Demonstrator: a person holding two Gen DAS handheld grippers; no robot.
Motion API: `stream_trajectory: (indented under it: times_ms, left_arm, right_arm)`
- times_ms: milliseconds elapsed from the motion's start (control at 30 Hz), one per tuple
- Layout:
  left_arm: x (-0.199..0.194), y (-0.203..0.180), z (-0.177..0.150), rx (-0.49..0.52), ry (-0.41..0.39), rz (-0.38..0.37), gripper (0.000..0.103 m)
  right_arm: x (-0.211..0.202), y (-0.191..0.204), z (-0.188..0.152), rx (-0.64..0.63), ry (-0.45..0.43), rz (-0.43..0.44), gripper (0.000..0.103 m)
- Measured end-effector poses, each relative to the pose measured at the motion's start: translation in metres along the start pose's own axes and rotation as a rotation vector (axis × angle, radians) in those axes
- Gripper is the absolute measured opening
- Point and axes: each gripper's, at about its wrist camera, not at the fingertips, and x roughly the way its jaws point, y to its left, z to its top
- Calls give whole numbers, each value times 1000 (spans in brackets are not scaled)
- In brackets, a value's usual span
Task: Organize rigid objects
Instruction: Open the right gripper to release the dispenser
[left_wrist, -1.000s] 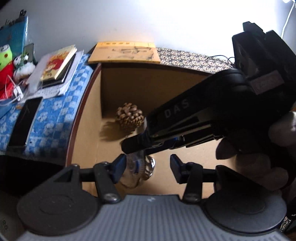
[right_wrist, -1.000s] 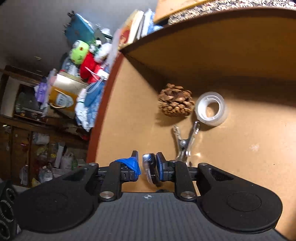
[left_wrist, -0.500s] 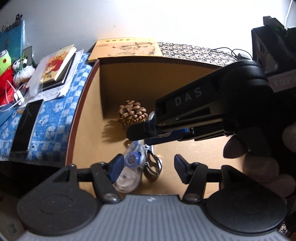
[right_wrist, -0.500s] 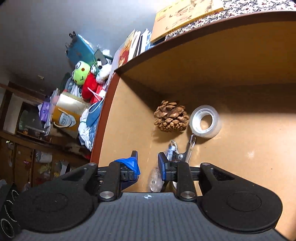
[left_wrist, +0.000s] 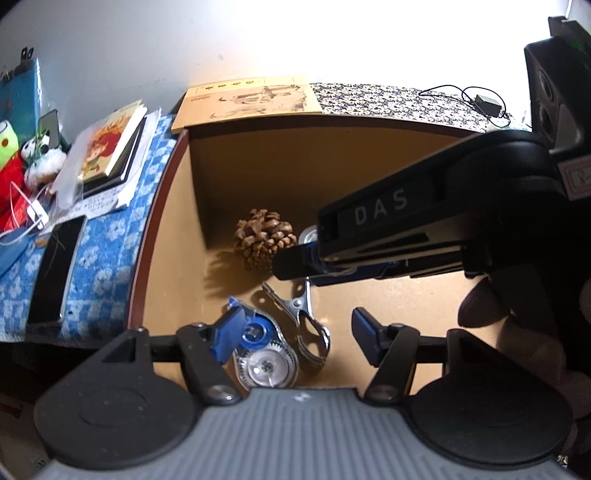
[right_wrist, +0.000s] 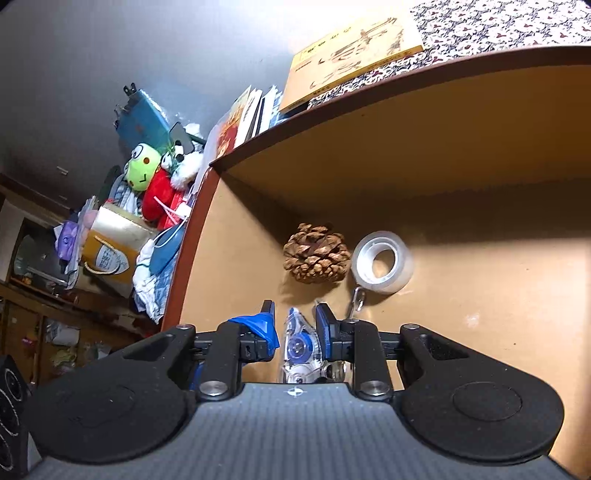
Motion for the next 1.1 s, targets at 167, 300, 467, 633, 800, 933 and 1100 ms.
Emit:
stream_trajectory:
  times_ms: [167,300,467,633,800,933,1100]
  left_arm:
    - [7,-1,4,15,9,10,65]
    - [8,-1,4,23,7,10,65]
    - [8,2,5,17,8,-4,65]
    - [9,4,6,10,8,-7,66]
    - [11,5,9,4,14,-15,67]
    - [12,8,12,4,19,-22,68]
    - [13,7,13,5,24,-21,67]
  right_arm:
    - [-2,3,-2,-19,-35,-47,8]
    - [-2,6,-4,-47,-58,-72,8]
    - [-5,5,-5,-47,-91,-77,8]
    - [-9,4,-6,-39,-116,-79,8]
    - [-16,-2,-3,-2,-125,-51,8]
    - [-33,-7,1,-19,-148,-72,8]
    - [-50,-26,2,-9,-172,-109,9]
